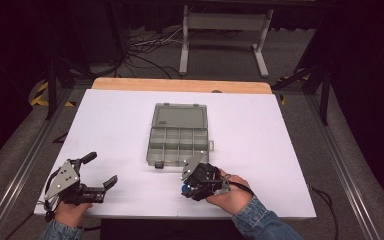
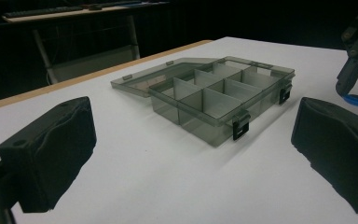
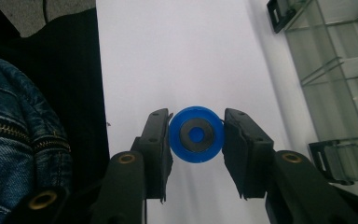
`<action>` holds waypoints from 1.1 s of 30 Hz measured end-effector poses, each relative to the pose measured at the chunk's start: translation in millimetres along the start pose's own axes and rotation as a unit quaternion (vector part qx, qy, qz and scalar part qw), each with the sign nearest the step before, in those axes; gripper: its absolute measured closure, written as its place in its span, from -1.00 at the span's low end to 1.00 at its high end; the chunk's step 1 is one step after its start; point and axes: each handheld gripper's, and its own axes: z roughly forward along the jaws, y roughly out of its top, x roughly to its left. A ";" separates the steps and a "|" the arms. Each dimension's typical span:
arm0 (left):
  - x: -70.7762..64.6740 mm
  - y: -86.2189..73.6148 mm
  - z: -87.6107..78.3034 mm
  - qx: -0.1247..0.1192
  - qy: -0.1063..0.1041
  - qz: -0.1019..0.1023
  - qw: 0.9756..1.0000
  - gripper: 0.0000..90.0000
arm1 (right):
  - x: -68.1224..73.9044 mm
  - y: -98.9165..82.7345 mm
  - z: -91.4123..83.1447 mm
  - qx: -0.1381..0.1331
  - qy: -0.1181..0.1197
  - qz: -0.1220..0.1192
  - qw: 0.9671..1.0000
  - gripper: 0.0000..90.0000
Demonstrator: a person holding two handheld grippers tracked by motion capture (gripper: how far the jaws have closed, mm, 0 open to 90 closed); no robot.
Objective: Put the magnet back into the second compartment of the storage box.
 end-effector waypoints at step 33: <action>0.3 -0.3 0.2 0.002 -0.001 -0.001 1.000 -0.99 | -37.2 27.1 -32.4 -0.023 -0.052 0.010 0.998 0.38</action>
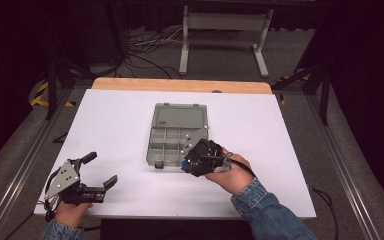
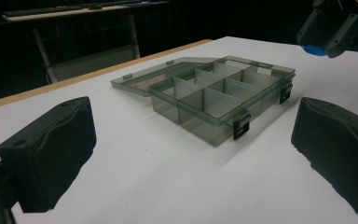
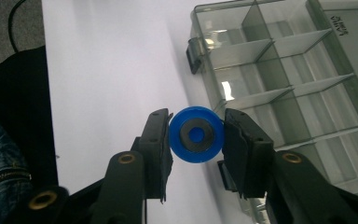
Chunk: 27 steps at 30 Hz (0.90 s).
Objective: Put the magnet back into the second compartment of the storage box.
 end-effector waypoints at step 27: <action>0.8 0.0 -0.1 0.002 -0.001 0.002 1.000 -0.99 | -54.5 29.0 9.5 -0.006 -0.029 0.032 0.999 0.38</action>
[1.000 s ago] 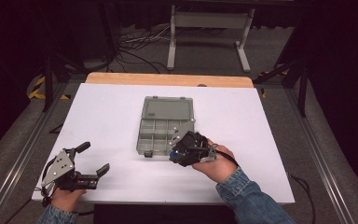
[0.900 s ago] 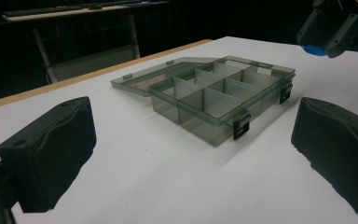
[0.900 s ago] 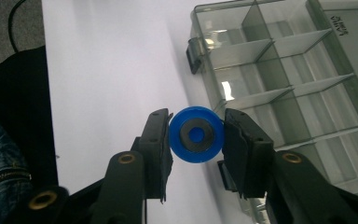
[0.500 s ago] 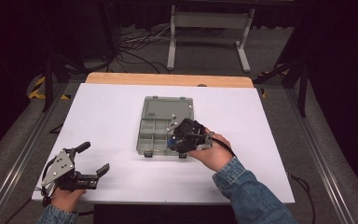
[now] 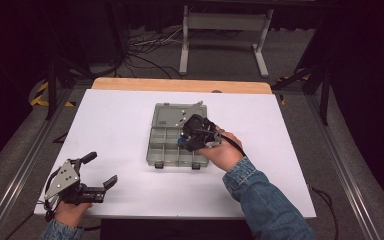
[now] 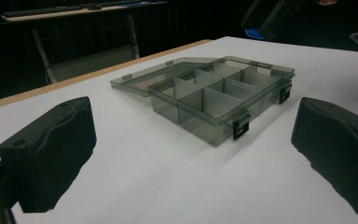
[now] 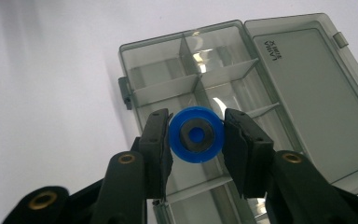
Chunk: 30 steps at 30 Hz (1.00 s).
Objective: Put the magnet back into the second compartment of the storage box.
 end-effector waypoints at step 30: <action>0.4 -0.3 0.1 -0.003 -0.002 -0.001 1.000 -0.99 | -42.0 16.0 33.5 0.010 -0.021 0.034 0.999 0.38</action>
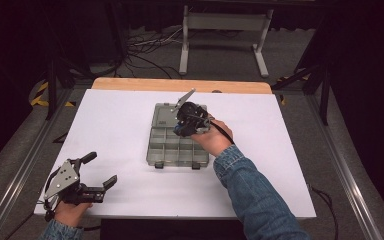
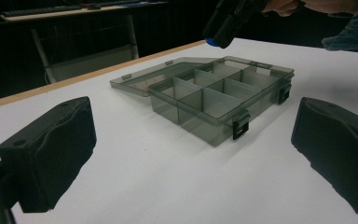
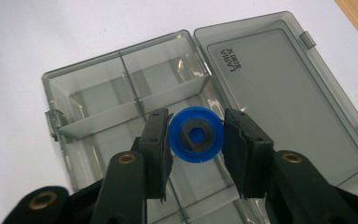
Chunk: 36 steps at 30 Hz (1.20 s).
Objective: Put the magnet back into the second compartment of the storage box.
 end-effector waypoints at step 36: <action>0.1 -0.5 0.1 -0.001 0.000 -0.003 1.000 -0.99 | -5.9 0.0 53.3 0.035 0.011 -0.002 0.999 0.38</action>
